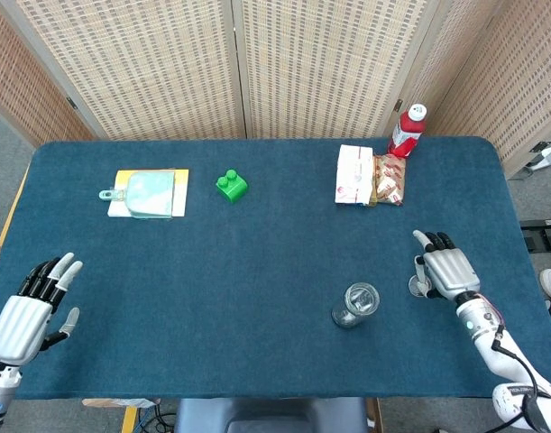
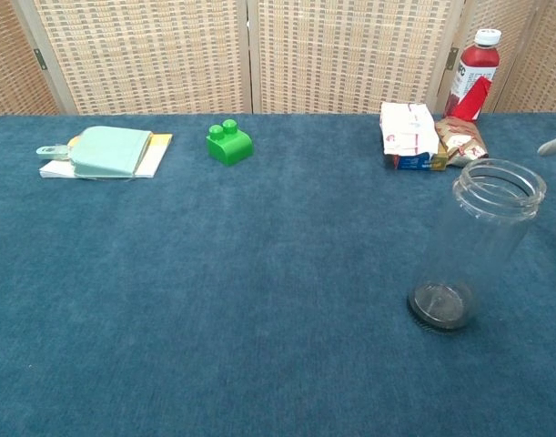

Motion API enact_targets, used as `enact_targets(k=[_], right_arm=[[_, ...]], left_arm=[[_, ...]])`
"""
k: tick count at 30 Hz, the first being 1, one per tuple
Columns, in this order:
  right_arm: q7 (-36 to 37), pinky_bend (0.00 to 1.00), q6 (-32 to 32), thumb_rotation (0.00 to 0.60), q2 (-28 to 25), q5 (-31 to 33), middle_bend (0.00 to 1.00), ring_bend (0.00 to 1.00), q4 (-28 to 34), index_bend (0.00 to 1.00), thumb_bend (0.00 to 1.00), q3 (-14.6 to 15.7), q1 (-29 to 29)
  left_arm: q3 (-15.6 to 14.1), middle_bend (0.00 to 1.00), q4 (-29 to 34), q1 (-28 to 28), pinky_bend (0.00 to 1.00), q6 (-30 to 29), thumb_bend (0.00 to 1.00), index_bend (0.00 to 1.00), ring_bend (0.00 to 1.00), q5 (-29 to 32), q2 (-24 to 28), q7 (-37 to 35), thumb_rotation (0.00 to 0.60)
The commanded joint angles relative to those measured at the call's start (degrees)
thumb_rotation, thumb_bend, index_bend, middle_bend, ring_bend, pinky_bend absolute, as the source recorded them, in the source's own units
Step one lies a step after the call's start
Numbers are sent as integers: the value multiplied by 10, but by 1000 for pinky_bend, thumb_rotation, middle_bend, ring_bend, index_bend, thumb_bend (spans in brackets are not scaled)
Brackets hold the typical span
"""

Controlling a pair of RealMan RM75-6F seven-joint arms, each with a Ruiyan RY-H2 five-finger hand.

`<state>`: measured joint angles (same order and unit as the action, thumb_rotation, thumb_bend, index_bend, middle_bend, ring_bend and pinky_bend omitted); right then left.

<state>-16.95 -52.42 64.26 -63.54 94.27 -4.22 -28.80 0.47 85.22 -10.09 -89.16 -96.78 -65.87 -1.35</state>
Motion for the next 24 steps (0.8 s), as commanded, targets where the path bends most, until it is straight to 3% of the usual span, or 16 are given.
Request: enact_targets(k=[1, 12, 24], right_arm=[[-32, 0, -24, 600, -50, 14, 47, 0, 75, 659, 360, -15, -6], [-105, 0, -56, 600, -125, 51, 48, 0, 237, 659, 359, -45, -38], [-197, 0, -89, 600, -140, 101, 50, 0, 340, 659, 360, -51, -83]], left_arm=[[0, 0, 0, -2, 73, 5, 424, 0, 0, 2, -2, 5, 600], [1, 0, 0, -2, 73, 6, 424, 0, 0, 5, -3, 9, 600], [1, 0, 2, 0, 73, 3, 424, 0, 0, 6, 1, 1, 600]])
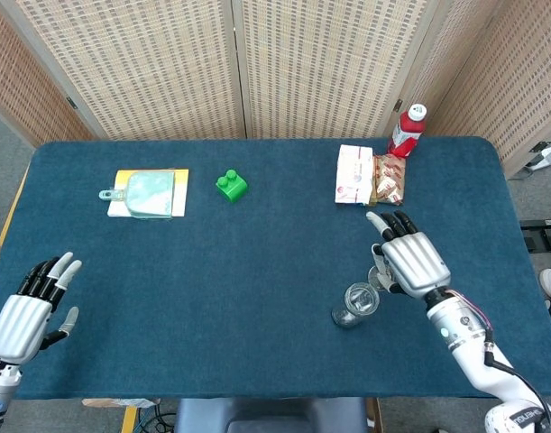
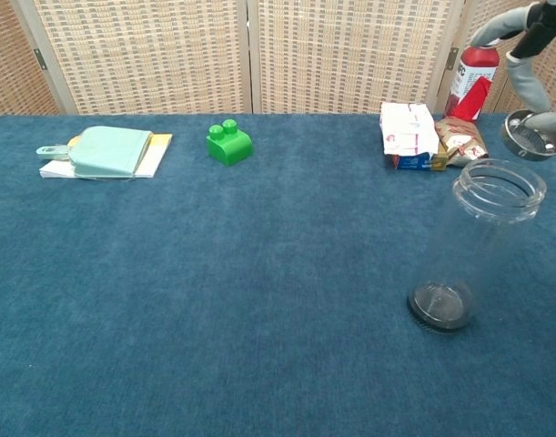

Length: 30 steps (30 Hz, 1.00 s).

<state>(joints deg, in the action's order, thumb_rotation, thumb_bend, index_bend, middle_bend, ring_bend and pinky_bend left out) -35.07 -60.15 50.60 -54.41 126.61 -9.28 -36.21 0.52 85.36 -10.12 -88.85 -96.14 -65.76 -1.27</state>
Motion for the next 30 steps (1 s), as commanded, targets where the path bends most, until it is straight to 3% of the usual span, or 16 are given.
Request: enact_targets(k=[1, 12, 30], right_arm=[[-21, 0, -16, 600, -4, 13, 51, 0, 24, 659, 360, 0, -11], [-44, 0, -24, 600, 3, 11, 53, 0, 50, 659, 357, 19, -25], [-64, 0, -23, 600, 38, 20, 53, 0, 36, 659, 356, 48, -43]], left_arm=[[0, 0, 0, 0, 73, -1, 424, 0, 0, 0, 0, 0, 600], [-1, 0, 3, 1, 73, -2, 424, 0, 0, -1, 1, 0, 600], [0, 0, 7, 5, 73, -14, 424, 0, 0, -6, 6, -5, 600]])
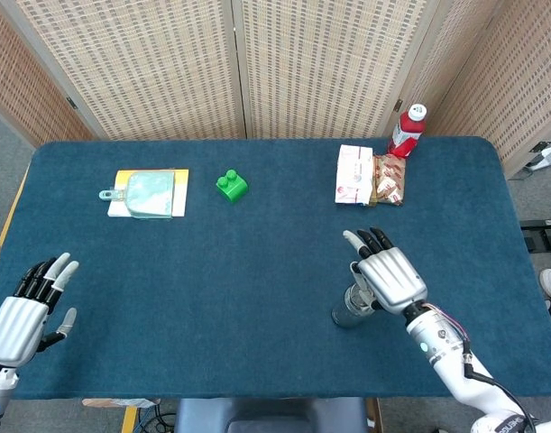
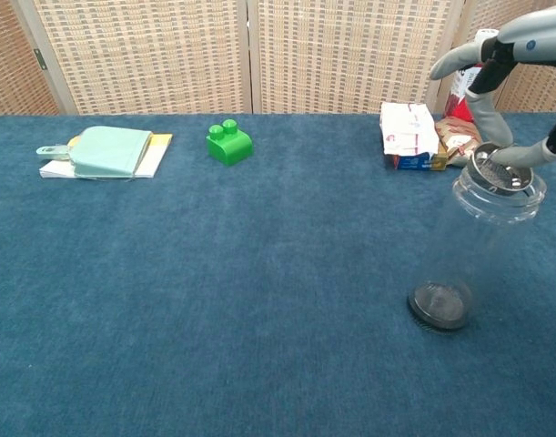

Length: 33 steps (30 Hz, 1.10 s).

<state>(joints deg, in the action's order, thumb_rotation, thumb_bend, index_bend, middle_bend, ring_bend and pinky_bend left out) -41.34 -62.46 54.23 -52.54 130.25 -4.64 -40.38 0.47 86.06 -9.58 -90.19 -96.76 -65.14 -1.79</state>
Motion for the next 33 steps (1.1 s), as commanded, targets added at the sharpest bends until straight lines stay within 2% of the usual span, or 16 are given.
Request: enact_targets(k=[1, 11, 13, 18, 20, 28, 33], right_arm=[[-2, 0, 0, 600, 3, 2, 53, 0, -1, 659, 356, 3, -2], [-12, 0, -1, 600, 1, 14, 43, 0, 4, 657, 353, 16, -10], [-14, 0, 0, 600, -5, 23, 22, 0, 8, 614, 341, 19, -12], [-20, 0, 4, 600, -23, 51, 0, 0, 20, 416, 325, 22, -22], [-20, 0, 4, 600, -29, 59, 0, 0, 26, 383, 323, 22, -26], [1, 0, 1, 600, -48, 54, 0, 0, 40, 337, 321, 18, -27], [45, 0, 12, 600, -73, 4, 0, 0, 47, 336, 321, 19, -11]], left_arm=[[0, 0, 0, 0, 73, 0, 424, 0, 0, 0, 0, 0, 600], [2, 0, 1, 1, 73, 1, 424, 0, 0, 3, 1, 1, 600], [2, 0, 1, 1, 73, 1, 424, 0, 0, 3, 1, 0, 600], [2, 0, 1, 0, 73, 2, 424, 0, 0, 4, 1, 0, 600], [2, 0, 1, 0, 73, 3, 424, 0, 0, 4, 1, 0, 600], [2, 0, 1, 0, 73, 3, 424, 0, 0, 4, 1, -1, 600], [3, 0, -1, 0, 73, 3, 424, 0, 0, 5, 0, 1, 600]])
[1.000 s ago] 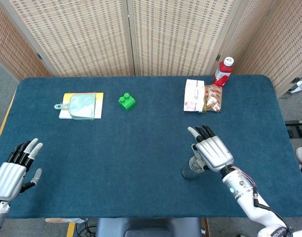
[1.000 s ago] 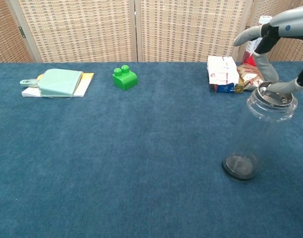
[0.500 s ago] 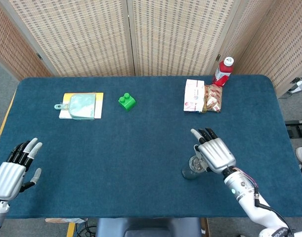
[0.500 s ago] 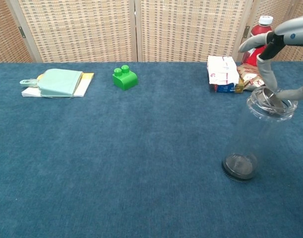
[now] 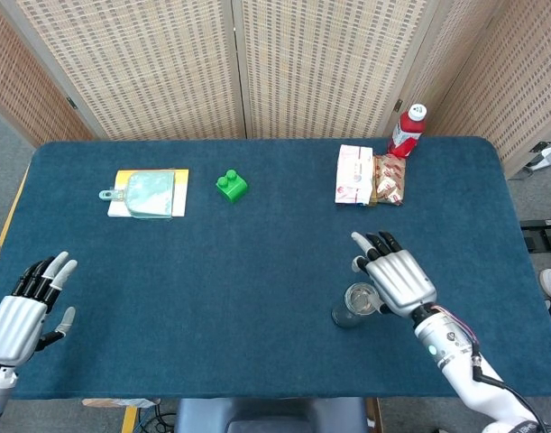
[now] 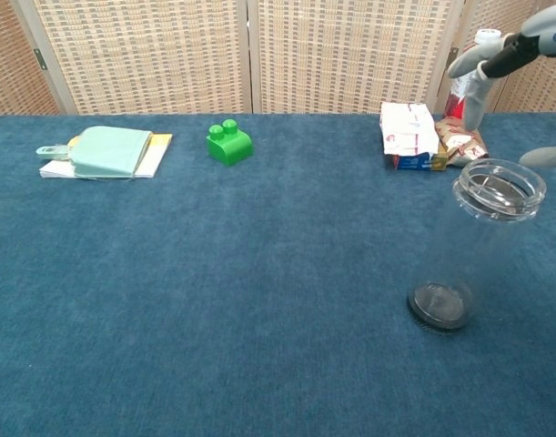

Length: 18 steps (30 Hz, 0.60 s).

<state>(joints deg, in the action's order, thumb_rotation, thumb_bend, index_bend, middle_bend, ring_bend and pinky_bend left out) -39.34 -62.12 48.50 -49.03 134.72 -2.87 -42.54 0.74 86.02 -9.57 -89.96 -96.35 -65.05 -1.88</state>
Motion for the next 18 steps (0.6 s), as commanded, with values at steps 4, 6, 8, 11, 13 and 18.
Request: enact_targets(k=[4, 6, 8, 11, 13, 18], right_arm=[[62, 0, 20, 600, -35, -93, 0, 0, 3, 336, 321, 10, 33], [82, 0, 26, 600, -47, -126, 0, 0, 3, 335, 321, 16, 45], [96, 0, 32, 600, -56, -153, 0, 0, 3, 336, 321, 24, 56], [120, 0, 39, 600, -72, -196, 0, 0, 3, 336, 320, 38, 77], [125, 0, 40, 600, -78, -212, 0, 0, 3, 336, 320, 43, 86], [129, 0, 43, 600, -82, -227, 0, 0, 3, 336, 320, 50, 100]], left_arm=[[1, 0, -1, -1, 73, 2, 424, 0, 0, 2, -2, 6, 600], [2, 0, -1, -1, 73, 3, 424, 0, 0, 3, -3, 8, 600], [1, 0, -1, -1, 73, 3, 424, 0, 0, 3, -4, 10, 600], [1, 0, -3, -1, 73, 5, 424, 0, 0, 4, -5, 12, 600], [1, 0, -3, -2, 73, 7, 424, 0, 0, 4, -6, 14, 600], [1, 0, -3, -3, 73, 10, 424, 0, 0, 5, -8, 17, 600]])
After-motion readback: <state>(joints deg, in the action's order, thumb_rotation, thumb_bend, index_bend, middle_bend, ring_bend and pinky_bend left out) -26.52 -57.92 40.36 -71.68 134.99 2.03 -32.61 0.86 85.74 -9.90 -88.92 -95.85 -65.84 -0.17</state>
